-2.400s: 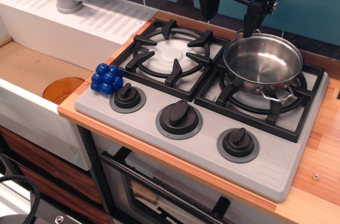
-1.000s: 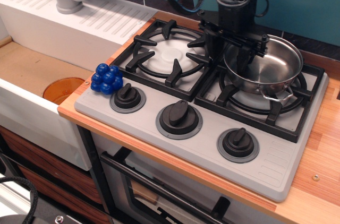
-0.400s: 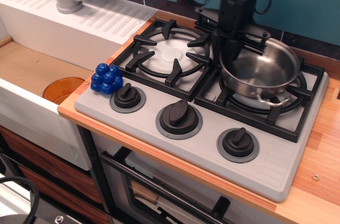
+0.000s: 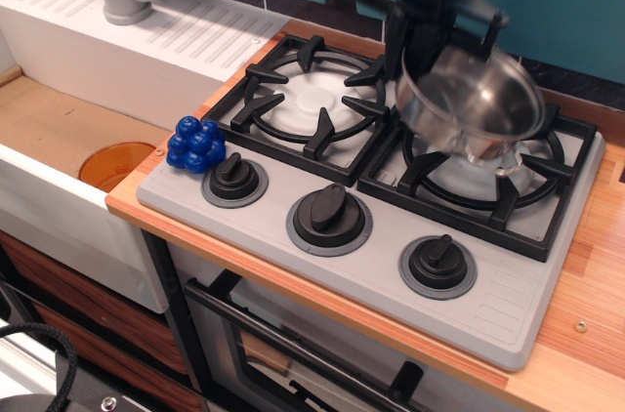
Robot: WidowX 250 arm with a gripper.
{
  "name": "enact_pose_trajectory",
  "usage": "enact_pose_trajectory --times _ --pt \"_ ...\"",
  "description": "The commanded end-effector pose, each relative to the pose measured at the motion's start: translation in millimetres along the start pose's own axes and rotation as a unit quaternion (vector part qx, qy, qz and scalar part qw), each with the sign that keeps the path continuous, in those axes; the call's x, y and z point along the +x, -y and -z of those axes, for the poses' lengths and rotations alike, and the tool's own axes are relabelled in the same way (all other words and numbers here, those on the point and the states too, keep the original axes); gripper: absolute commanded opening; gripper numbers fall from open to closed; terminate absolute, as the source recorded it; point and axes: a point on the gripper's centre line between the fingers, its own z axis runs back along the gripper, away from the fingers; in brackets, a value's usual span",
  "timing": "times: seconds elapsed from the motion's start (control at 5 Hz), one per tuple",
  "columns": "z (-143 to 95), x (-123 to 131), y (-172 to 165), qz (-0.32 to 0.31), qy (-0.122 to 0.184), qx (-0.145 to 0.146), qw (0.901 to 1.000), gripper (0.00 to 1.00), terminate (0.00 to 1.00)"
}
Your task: Put pan on stove and put blueberry in pan
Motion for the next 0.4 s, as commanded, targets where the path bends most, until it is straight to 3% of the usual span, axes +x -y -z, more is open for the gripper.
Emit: enact_pose_trajectory --times 0.0,0.2 --pt "-66.7 2.7 -15.7 0.015 0.024 0.0 0.9996 0.0 0.0" --pt "-69.6 1.2 -37.0 0.032 0.015 -0.002 0.9994 0.0 0.0"
